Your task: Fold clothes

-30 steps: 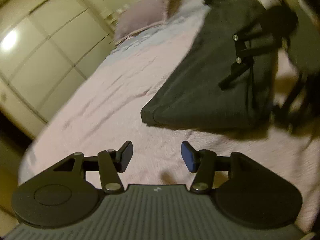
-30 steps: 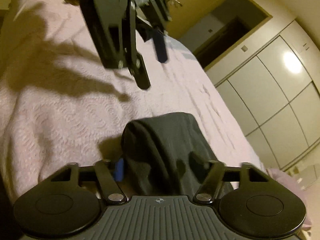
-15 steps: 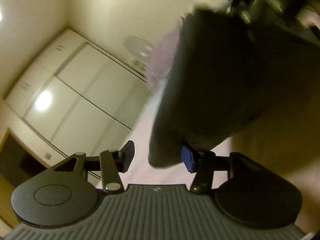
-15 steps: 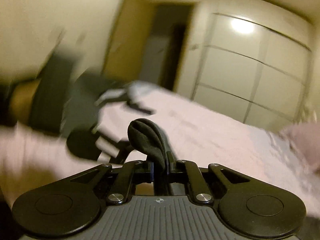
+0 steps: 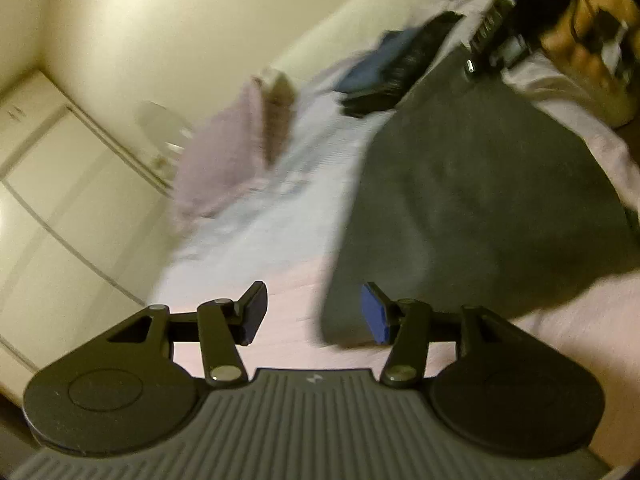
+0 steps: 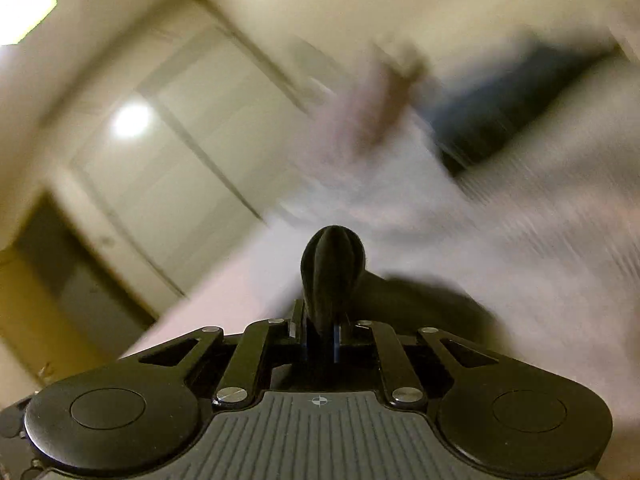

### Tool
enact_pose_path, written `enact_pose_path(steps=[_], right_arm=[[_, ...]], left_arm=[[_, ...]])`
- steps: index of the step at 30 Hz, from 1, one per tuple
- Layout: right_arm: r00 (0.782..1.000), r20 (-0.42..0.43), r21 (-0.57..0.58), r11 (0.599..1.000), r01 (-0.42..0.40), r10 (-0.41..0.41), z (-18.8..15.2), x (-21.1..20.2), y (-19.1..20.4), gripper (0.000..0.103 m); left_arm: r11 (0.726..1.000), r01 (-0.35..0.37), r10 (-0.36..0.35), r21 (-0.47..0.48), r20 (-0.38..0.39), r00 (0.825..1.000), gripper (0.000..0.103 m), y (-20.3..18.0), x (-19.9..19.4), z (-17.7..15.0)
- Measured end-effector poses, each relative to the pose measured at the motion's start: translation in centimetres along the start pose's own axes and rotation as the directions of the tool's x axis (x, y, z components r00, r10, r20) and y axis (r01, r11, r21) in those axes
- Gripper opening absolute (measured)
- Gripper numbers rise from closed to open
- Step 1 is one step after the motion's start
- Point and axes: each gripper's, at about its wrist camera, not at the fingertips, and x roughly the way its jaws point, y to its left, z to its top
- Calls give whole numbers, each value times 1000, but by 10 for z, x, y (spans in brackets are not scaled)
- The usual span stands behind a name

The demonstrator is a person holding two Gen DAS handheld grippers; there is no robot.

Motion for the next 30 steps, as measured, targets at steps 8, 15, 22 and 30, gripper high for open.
enact_pose_path(steps=[8, 15, 22, 30], right_arm=[[998, -60, 108, 994, -8, 14, 17, 3, -52, 10], [992, -113, 215, 973, 79, -55, 5, 2, -61, 10], [989, -64, 178, 973, 145, -135, 9, -46, -49, 66], [979, -152, 241, 956, 167, -133, 1, -19, -56, 71]], left_arm=[[995, 94, -96, -35, -49, 994, 43, -25, 32, 8], [995, 101, -101, 3, -60, 993, 45, -18, 25, 9], [987, 56, -49, 148, -48, 998, 53, -11, 15, -7], [747, -20, 21, 665, 6, 1000, 63, -48, 41, -49]])
